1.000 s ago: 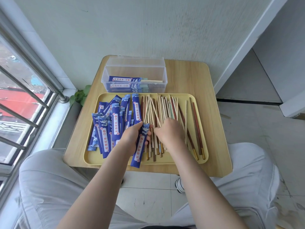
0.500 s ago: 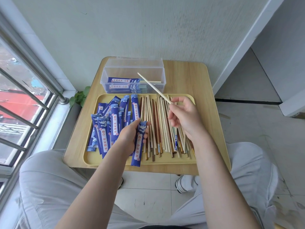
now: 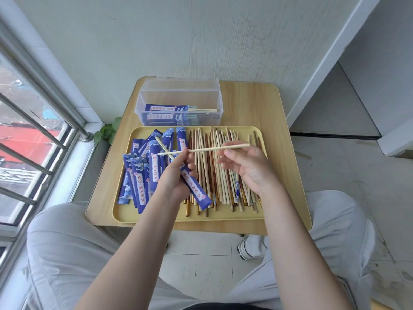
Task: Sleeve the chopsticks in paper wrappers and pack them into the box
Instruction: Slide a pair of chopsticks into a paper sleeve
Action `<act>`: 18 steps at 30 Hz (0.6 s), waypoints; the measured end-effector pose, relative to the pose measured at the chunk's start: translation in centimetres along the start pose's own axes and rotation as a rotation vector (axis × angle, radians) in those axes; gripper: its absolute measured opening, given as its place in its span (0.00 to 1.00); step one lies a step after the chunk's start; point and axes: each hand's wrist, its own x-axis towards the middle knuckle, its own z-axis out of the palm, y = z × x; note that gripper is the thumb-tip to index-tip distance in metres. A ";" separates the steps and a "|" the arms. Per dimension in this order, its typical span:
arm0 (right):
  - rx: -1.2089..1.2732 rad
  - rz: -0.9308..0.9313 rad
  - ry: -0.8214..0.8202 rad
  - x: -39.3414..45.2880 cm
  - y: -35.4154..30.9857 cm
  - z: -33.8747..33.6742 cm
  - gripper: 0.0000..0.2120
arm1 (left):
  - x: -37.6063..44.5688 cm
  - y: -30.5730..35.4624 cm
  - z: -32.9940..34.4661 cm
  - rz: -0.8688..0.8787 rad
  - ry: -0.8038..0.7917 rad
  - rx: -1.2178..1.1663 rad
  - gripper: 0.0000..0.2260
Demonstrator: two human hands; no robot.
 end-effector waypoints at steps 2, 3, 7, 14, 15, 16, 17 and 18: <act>-0.032 -0.055 0.030 0.2 0.6 0.9 0.08 | 0.0 -0.2 0.3 -0.028 -0.003 -0.022 0.04; -0.070 -0.073 0.056 0.3 1.0 1.5 0.07 | -0.1 -0.3 0.6 -0.039 -0.009 -0.014 0.04; -0.094 -0.109 0.259 0.9 1.6 2.5 0.06 | -0.4 -0.1 1.0 -0.105 -0.075 0.204 0.11; 0.097 -0.165 0.635 1.0 -0.5 -0.2 0.11 | -0.1 1.4 -0.9 -0.221 -0.180 0.643 0.20; 0.092 -0.154 0.645 0.9 -0.6 -0.5 0.11 | -0.2 1.4 -1.0 -0.225 -0.197 0.684 0.19; 0.078 -0.144 0.645 0.8 -0.6 -0.7 0.12 | -0.2 1.4 -1.1 -0.233 -0.218 0.720 0.19; 0.061 -0.136 0.639 0.7 -0.5 -0.8 0.12 | -0.2 1.4 -1.2 -0.239 -0.241 0.758 0.19; 0.046 -0.130 0.630 0.7 -0.5 -0.9 0.12 | -0.3 1.4 -1.2 -0.245 -0.262 0.798 0.20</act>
